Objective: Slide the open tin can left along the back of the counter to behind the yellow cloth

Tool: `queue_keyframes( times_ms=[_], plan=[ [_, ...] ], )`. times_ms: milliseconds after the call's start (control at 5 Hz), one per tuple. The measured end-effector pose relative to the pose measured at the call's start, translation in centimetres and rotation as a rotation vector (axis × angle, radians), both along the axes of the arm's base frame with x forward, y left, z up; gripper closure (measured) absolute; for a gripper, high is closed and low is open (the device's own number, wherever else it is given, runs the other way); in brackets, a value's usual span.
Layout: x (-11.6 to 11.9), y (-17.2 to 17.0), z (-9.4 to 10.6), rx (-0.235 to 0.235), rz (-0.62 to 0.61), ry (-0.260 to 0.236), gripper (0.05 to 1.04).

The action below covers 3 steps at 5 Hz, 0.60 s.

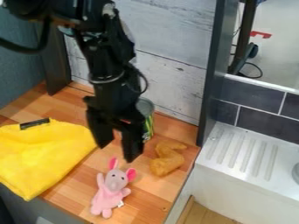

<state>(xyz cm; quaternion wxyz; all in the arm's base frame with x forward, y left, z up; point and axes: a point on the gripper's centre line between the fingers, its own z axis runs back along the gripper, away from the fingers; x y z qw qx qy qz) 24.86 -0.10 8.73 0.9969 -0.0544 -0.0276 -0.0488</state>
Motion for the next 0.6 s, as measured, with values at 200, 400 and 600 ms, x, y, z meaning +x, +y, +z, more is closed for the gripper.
queue_keyframes(
  times_ms=[200, 400, 600],
  plan=[
    [2.9, -0.9, -0.7, -0.037, -0.001, -0.050, 0.083],
    [6.1, -1.4, -1.2, -0.053, 0.003, -0.098, 0.083],
    [8.3, -2.1, -1.4, -0.069, 0.017, -0.143, 0.083]
  ],
)
